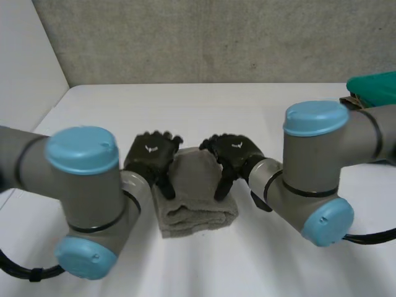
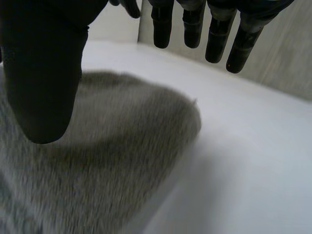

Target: Fold the laundry.

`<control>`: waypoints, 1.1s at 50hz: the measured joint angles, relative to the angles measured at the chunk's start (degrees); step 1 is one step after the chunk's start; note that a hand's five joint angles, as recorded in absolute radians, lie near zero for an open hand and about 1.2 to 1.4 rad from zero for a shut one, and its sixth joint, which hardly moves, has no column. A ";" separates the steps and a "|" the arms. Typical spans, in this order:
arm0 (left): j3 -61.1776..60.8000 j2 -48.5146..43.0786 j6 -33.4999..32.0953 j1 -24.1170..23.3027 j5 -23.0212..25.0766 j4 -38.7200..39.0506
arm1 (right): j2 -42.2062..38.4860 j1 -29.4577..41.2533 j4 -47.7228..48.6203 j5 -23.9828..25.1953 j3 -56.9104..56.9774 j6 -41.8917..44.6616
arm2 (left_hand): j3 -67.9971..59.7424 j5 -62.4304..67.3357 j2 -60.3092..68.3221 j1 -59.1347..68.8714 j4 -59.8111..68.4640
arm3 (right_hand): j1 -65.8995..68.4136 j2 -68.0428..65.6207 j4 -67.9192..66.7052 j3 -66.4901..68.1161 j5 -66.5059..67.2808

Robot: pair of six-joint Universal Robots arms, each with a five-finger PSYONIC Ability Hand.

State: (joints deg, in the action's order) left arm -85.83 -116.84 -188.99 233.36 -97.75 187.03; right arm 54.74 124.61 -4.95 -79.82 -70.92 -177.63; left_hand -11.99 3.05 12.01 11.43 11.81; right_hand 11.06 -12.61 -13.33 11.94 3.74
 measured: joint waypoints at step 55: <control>3.25 10.05 -9.99 5.40 39.15 -4.42 | -4.80 9.73 32.59 -4.76 -18.18 27.44 | 0.12 -0.19 0.06 -0.19 -0.15 | 3.83 -4.78 -3.85 5.55 3.57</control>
State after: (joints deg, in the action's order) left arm -82.58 -106.79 -198.98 238.76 -58.60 182.60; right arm 49.93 134.33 27.64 -84.58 -89.10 -150.19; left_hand -11.87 2.86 12.07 11.24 11.66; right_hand 14.89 -17.40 -17.18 17.49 7.31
